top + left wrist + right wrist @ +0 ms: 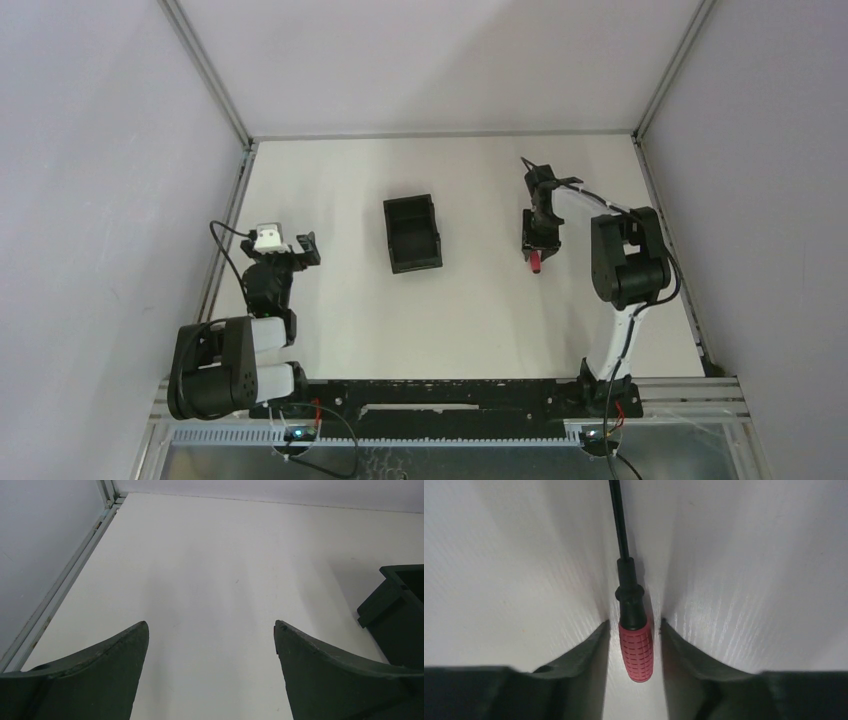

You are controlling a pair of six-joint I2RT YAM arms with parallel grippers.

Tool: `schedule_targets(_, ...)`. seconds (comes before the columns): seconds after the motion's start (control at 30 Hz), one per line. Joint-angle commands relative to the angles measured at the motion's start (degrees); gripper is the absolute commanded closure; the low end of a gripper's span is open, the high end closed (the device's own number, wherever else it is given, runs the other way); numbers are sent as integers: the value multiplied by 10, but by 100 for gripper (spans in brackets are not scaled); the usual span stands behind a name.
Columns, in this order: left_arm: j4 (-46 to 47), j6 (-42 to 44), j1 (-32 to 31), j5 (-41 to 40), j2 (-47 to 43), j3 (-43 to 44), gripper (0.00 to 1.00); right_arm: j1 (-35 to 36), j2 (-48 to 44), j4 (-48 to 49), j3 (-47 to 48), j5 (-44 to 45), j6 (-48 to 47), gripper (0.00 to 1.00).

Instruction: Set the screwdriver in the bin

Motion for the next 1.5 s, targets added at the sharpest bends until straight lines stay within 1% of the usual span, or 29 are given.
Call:
schedule_targets(0.0,9,12,-4,-7,-8,14,0,11,23,16,4,37,-5,71)
schedule_targets(0.07,9,12,-4,-7,-8,14,0,12,9,9,5,42,-6,99)
schedule_targets(0.13,9,12,-4,-7,-8,14,0,10,-12,-8,15,40,-12,100)
schedule_targets(0.23,9,12,-3,-7,-8,14,0,1,-43,-76,59,27,-23,100)
schedule_targets(0.37,9,12,-4,-7,-8,15,0,-20,-68,-199,145,-16,-39,100)
schedule_targets(0.47,9,12,-4,-7,-8,15,0,-32,-80,-283,211,-17,-41,100)
schedule_targets(0.57,9,12,-3,-6,-9,15,0,-35,-87,-338,283,-17,-33,100)
schedule_targets(0.63,9,12,-4,-6,-8,15,0,-35,-90,-354,313,-17,-28,100)
schedule_targets(0.77,9,12,-4,-6,-9,14,0,-33,-84,-365,369,-35,-7,100)
schedule_targets(0.87,9,12,-4,-6,-8,14,0,-14,-64,-367,396,-33,12,100)
schedule_targets(0.93,9,12,-4,-7,-8,15,0,13,-50,-355,417,-32,29,100)
schedule_targets(1.07,9,12,-4,-7,-9,14,0,92,-6,-314,479,-65,53,100)
schedule_targets(1.13,9,12,-4,-7,-8,14,0,143,36,-306,548,-76,58,100)
schedule_targets(1.17,9,12,-4,-7,-8,15,0,156,60,-309,571,-83,59,100)
schedule_targets(1.23,9,12,-4,-7,-8,15,0,196,109,-313,660,-96,61,100)
schedule_targets(1.3,9,12,-3,-7,-9,14,0,225,148,-308,715,-105,61,100)
schedule_targets(1.37,9,12,-3,-8,-9,15,0,247,160,-276,720,-109,58,100)
schedule_targets(1.47,9,13,-4,-7,-9,14,0,274,139,-212,669,-88,37,100)
